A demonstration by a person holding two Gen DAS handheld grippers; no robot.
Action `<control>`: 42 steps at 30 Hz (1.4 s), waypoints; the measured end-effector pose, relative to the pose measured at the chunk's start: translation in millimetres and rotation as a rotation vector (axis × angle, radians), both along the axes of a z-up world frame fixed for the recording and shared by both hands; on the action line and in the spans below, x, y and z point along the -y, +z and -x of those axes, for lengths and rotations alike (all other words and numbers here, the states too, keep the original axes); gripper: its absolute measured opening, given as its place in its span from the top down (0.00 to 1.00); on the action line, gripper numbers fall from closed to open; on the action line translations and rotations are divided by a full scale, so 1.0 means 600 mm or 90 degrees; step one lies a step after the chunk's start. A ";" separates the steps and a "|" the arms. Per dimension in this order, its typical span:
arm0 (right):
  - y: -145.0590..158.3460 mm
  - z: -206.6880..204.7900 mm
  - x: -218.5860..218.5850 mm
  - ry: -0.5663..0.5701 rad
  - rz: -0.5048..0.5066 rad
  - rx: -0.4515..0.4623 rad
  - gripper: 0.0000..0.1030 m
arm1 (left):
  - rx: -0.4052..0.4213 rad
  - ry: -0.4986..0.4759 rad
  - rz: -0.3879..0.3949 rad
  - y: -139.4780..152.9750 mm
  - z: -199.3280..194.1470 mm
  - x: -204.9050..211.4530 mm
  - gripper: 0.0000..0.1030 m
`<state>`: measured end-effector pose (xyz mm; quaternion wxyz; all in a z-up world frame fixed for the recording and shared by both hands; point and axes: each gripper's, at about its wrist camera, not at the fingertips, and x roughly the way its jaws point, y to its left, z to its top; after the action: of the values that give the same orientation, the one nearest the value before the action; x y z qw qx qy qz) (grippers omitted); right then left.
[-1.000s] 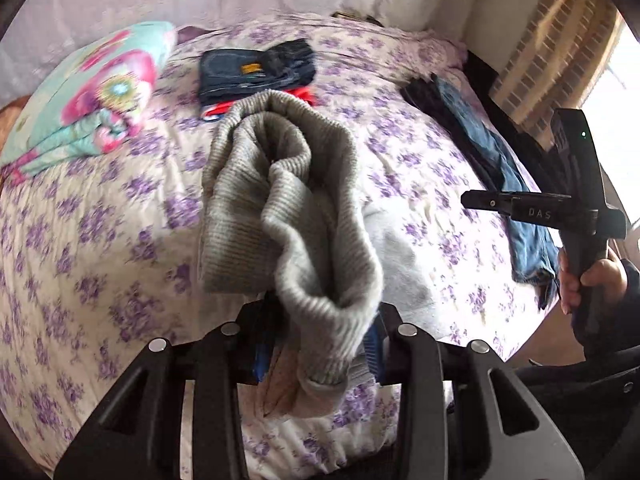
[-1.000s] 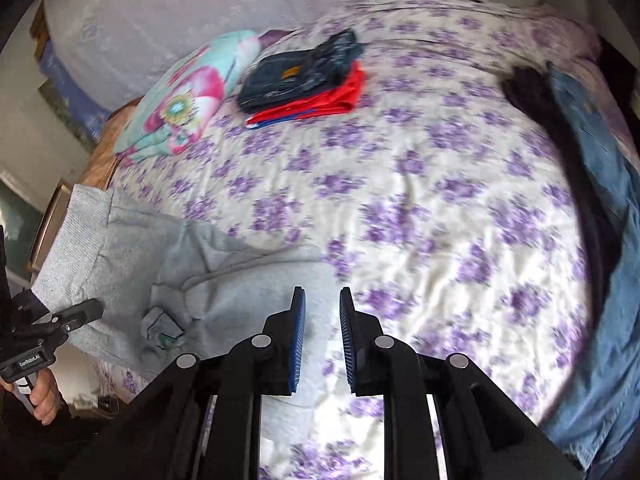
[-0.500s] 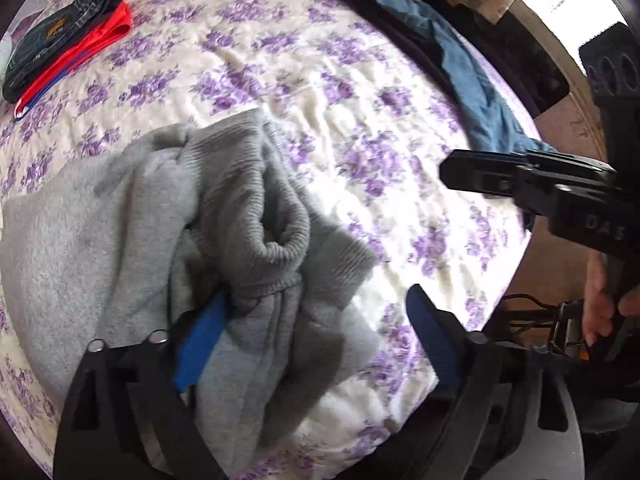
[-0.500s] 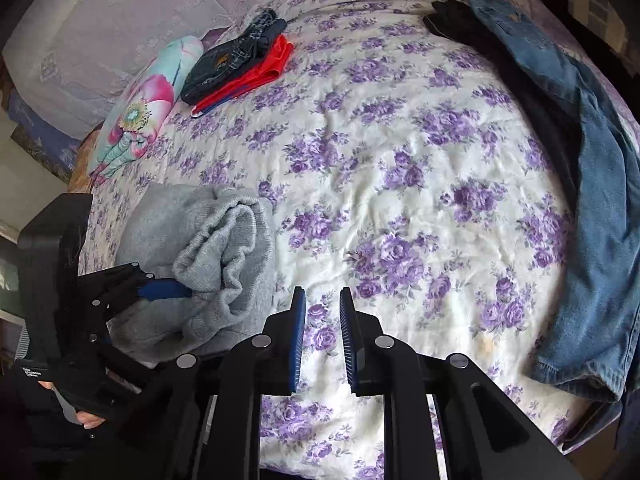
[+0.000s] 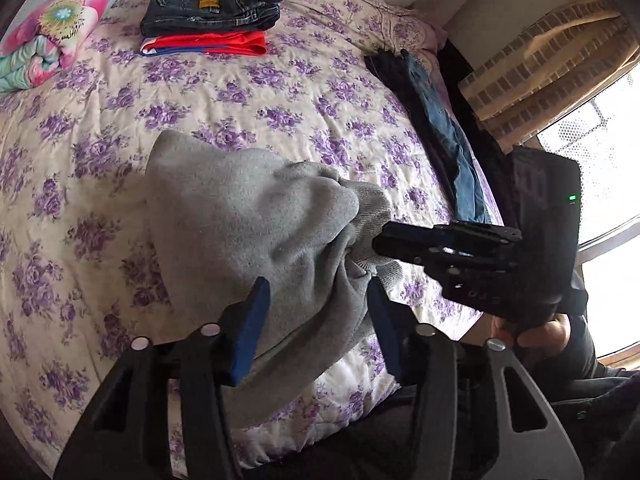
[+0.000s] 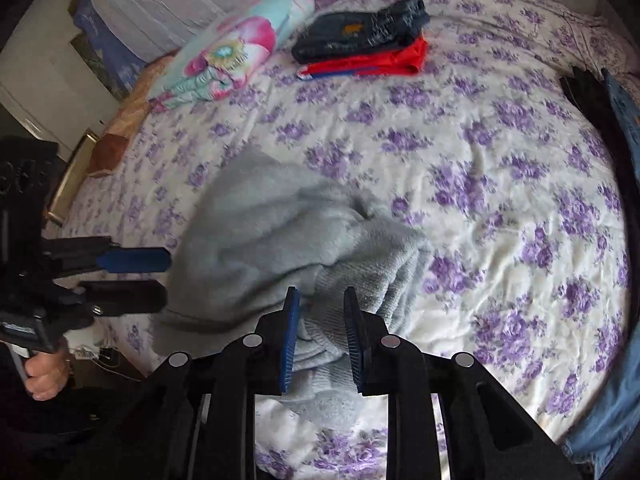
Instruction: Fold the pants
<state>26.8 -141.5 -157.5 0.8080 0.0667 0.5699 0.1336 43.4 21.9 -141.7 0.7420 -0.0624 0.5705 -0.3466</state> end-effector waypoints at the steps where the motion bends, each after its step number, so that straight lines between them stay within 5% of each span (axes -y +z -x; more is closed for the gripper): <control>1: -0.030 0.001 0.002 -0.009 0.029 -0.043 0.77 | -0.003 -0.009 -0.001 -0.009 0.005 0.005 0.65; 3: -0.069 0.009 0.009 -0.020 0.049 -0.081 0.77 | -0.010 -0.026 -0.019 -0.037 0.011 0.024 0.69; 7: -0.068 0.002 0.012 -0.009 0.031 -0.076 0.76 | -0.044 -0.026 -0.085 -0.123 -0.006 0.047 0.92; 11: -0.024 -0.014 -0.009 0.032 0.064 -0.100 0.75 | -0.039 -0.013 -0.069 -0.093 -0.008 0.027 0.93; 15: 0.081 -0.054 -0.040 0.074 0.019 -0.015 0.62 | -0.013 0.004 -0.040 -0.049 0.020 -0.010 0.93; 18: 0.109 -0.112 -0.102 0.130 0.019 0.030 0.62 | -0.005 0.006 -0.032 -0.038 0.037 -0.018 0.93; 20: 0.094 -0.154 -0.152 0.172 0.012 0.031 0.65 | -0.011 -0.002 -0.029 -0.045 0.043 -0.012 0.93; 22: 0.058 -0.187 -0.203 0.215 0.015 -0.004 0.81 | -0.029 -0.010 -0.026 -0.064 0.046 -0.004 0.93; 27: -0.084 -0.228 -0.266 0.224 0.133 -0.097 0.80 | -0.081 0.003 -0.033 -0.146 0.035 -0.004 0.93; 31: -0.059 -0.226 -0.275 0.234 0.135 -0.073 0.79 | -0.100 0.013 0.000 -0.136 0.029 -0.023 0.93; 32: -0.038 -0.223 -0.265 0.233 0.117 -0.065 0.75 | -0.097 0.012 0.004 -0.127 0.031 -0.028 0.93; 33: -0.009 -0.219 -0.249 0.223 0.097 -0.050 0.58 | -0.092 0.017 0.008 -0.115 0.033 -0.036 0.92; 35: 0.056 -0.199 -0.202 0.187 0.075 0.011 0.25 | -0.073 0.037 0.012 -0.091 0.033 -0.060 0.74; 36: 0.084 -0.182 -0.173 0.166 0.070 0.043 0.17 | -0.065 0.049 0.018 -0.080 0.032 -0.074 0.56; 37: 0.106 -0.162 -0.143 0.143 0.066 0.066 0.16 | -0.049 0.073 -0.001 -0.070 0.031 -0.086 0.27; 38: 0.119 -0.145 -0.113 0.121 0.060 0.073 0.12 | -0.026 0.101 -0.031 -0.063 0.029 -0.099 0.18; 42: 0.104 -0.059 -0.010 0.007 0.005 0.029 0.08 | -0.039 0.150 -0.035 -0.072 0.005 -0.142 0.15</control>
<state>61.9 -135.3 -95.4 0.8204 0.0577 0.5521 0.1373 40.6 106.9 -184.7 0.7611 -0.1191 0.5912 -0.2389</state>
